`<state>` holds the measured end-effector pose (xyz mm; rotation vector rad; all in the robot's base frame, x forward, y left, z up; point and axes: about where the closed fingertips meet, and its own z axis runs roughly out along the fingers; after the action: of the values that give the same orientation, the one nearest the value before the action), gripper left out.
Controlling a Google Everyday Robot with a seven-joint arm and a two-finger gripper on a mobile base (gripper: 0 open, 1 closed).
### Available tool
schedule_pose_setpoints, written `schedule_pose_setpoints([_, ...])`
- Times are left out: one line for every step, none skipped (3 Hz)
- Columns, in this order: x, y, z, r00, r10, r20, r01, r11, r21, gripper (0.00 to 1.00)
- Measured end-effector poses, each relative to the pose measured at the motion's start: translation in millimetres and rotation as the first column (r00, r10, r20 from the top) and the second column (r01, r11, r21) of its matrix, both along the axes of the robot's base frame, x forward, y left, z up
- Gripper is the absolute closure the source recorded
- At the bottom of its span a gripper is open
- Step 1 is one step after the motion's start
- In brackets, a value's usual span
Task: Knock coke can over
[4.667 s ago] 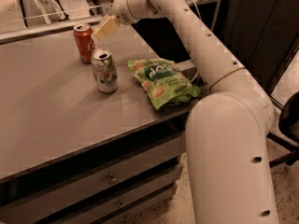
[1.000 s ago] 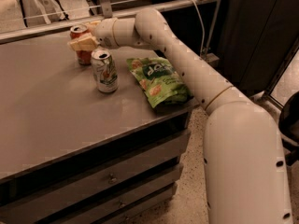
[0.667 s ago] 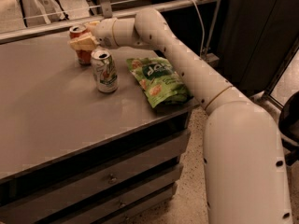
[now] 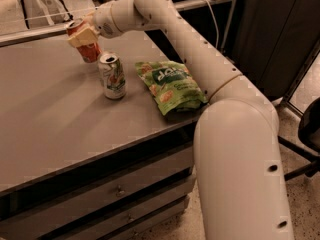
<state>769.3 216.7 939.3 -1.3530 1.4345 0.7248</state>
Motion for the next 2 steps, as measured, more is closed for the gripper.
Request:
schedule_pose_setpoints([0,-8,17,0.9993,-0.027,0.025,0.030,0.985,-0.169,1.00])
schedule_pose_setpoints([2,-26,28,0.9969,-0.060,0.051,0.072,0.959,-0.275,1.00])
